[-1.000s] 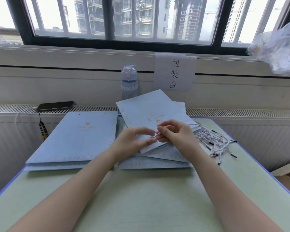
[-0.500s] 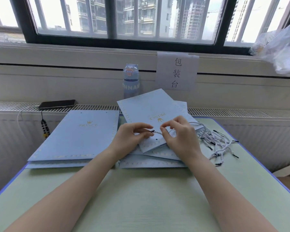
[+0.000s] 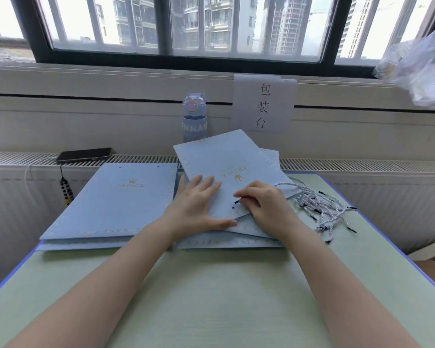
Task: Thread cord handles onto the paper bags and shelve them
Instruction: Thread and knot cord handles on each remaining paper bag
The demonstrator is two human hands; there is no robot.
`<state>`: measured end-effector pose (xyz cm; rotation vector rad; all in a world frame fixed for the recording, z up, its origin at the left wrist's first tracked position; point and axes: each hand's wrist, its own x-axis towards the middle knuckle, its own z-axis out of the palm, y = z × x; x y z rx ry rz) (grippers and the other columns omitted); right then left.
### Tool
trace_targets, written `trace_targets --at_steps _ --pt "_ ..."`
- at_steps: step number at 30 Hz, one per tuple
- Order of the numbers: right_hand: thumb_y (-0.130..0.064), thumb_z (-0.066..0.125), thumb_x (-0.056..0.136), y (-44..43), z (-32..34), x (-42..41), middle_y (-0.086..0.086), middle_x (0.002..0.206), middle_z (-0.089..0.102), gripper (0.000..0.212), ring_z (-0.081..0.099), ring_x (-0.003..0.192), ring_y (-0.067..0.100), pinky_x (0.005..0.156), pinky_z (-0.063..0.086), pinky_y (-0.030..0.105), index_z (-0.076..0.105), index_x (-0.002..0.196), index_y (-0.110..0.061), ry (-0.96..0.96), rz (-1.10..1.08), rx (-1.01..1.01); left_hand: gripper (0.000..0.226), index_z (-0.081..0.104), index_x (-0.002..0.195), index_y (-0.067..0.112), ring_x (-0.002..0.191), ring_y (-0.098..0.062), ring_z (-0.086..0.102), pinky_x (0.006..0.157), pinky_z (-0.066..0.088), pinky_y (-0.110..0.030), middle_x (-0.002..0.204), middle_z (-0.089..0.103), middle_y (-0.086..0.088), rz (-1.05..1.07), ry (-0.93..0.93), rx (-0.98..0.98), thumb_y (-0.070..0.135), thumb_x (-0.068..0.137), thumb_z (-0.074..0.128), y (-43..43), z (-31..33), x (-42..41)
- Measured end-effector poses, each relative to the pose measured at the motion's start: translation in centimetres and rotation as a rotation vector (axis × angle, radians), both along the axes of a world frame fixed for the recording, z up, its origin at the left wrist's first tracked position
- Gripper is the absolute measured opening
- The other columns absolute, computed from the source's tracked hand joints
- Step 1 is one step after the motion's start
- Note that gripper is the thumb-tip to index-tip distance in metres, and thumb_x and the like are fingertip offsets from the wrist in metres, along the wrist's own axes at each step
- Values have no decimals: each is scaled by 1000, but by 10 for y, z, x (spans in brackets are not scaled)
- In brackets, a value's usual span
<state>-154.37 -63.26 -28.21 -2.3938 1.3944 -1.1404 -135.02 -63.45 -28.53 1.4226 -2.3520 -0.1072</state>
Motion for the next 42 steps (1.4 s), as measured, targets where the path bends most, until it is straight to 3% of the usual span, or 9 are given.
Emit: trace_targets --at_steps 3,9,14,18,22,26,30,36,42 --pt "2 61 86 -1 2 -3 11 94 67 15 61 85 20 77 35 7 74 92 -3 45 28 16 119 7 152 20 146 -21 -12 117 -5 -35 160 -3 2 30 -65 154 85 63 50 -1 0 0" --pt "-15 58 83 0 1 0 13 82 68 19 65 74 30 73 52 35 75 85 -9 132 70 -75 89 10 152 25 146 -19 -11 116 -1 -32 160 -4 1 28 -26 161 63 84 53 -1 -1 0" --pt "-7 56 82 3 1 10 12 81 65 18 63 74 31 71 36 15 74 84 -4 162 99 -132 84 14 152 27 146 -14 -8 117 1 -31 160 -1 4 -11 0 193 65 84 48 -2 2 3" --pt "2 54 81 3 -1 11 14 84 66 20 64 77 33 74 37 16 73 87 -1 169 115 -163 99 18 151 30 146 -10 -3 119 10 -35 160 5 7 -21 5 216 77 64 29 -5 1 6" --pt "1 54 84 3 1 10 13 85 68 17 65 81 33 76 46 24 70 90 -1 124 107 -166 63 32 148 29 145 -11 9 113 13 -27 157 22 5 -78 34 154 53 91 48 0 8 10" --pt "-4 57 83 4 2 12 12 83 64 15 63 74 30 68 47 27 71 83 -2 130 103 -202 64 71 112 18 102 -17 57 92 44 -36 105 68 -7 -154 131 -20 63 78 42 3 12 12" --pt "1 58 80 5 -2 17 13 84 63 17 62 72 30 65 51 34 74 85 -3 138 100 -206 54 76 84 15 60 -16 48 59 46 -34 65 57 -4 -210 110 -147 60 81 45 0 8 13" --pt "2 64 83 7 2 16 6 84 73 14 65 79 20 75 44 18 74 90 -4 -16 5 -113 33 78 80 14 47 6 50 52 38 -8 67 71 7 -194 285 -163 45 81 66 3 8 13" --pt "-2 47 93 10 9 11 3 96 67 23 54 92 19 75 30 16 69 95 -8 89 23 40 14 78 78 11 40 7 44 45 27 -5 62 69 10 -210 387 -195 23 80 74 5 10 10"
